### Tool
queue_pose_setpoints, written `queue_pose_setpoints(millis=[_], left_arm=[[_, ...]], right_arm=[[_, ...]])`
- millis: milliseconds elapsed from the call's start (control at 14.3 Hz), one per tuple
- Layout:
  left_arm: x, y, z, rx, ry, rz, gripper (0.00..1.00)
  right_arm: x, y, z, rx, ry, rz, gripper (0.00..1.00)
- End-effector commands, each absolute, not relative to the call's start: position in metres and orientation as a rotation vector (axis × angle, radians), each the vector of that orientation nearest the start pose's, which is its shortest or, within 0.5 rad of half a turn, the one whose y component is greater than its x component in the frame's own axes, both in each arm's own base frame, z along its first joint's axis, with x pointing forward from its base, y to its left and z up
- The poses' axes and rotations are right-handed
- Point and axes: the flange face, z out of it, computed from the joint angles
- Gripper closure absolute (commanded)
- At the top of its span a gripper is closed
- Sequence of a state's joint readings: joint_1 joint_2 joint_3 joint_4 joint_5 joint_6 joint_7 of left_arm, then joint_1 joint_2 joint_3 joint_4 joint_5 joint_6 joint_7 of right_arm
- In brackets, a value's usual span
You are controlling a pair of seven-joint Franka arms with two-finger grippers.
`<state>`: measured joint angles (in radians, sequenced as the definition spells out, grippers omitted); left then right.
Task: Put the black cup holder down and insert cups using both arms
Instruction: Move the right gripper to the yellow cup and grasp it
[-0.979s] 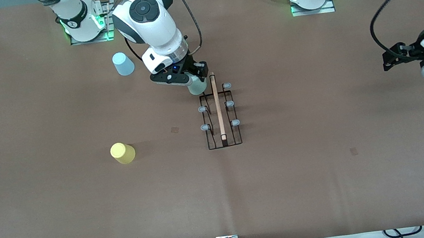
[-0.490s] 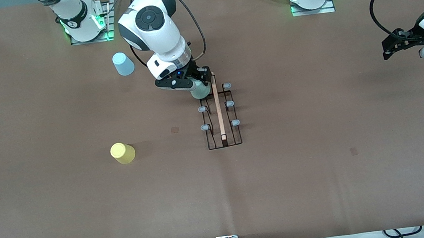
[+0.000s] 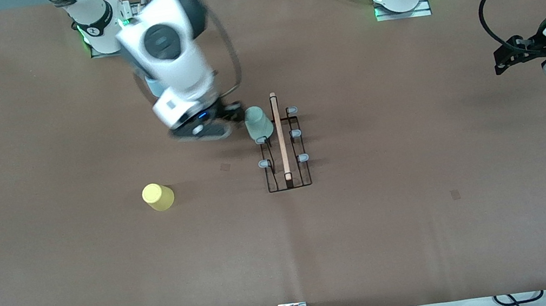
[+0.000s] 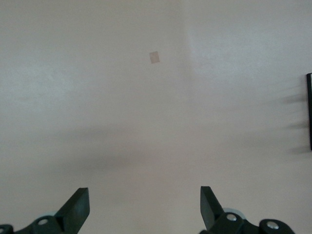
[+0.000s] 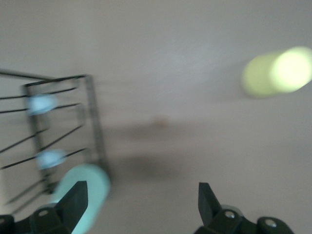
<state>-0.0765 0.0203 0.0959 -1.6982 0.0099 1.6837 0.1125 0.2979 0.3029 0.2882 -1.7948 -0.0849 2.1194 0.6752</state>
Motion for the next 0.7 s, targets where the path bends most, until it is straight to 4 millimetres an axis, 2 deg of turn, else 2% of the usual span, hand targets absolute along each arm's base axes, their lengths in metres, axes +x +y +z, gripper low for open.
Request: queue_pose_setpoints(millis=[0, 70, 140, 210, 280, 490, 630], left_arm=[[0.574, 0.027, 0.565, -3.160, 0.113, 0.070, 0.00], [0.572, 0.035, 0.578, -3.156, 0.090, 0.036, 0.00], [0.572, 0.043, 0.589, -3.156, 0.080, 0.012, 0.00], [0.569, 0.046, 0.595, -3.159, 0.073, 0.011, 0.00], [0.564, 0.044, 0.599, -3.160, 0.074, 0.045, 0.00], [0.558, 0.047, 0.606, -3.168, 0.080, 0.056, 0.00], [0.559, 0.048, 0.606, -3.173, 0.075, 0.055, 0.00]], right_arm=[[0.579, 0.233, 0.365, -3.148, -0.095, 0.000, 0.00], [0.590, 0.195, 0.348, -3.150, -0.148, -0.013, 0.00], [0.596, 0.169, 0.330, -3.149, -0.186, -0.039, 0.00], [0.598, 0.153, 0.310, -3.147, -0.207, -0.056, 0.00], [0.601, 0.146, 0.296, -3.141, -0.225, -0.088, 0.00], [0.609, 0.148, 0.259, -3.106, -0.322, -0.183, 0.00], [0.610, 0.152, 0.255, -3.096, -0.351, -0.198, 0.00]])
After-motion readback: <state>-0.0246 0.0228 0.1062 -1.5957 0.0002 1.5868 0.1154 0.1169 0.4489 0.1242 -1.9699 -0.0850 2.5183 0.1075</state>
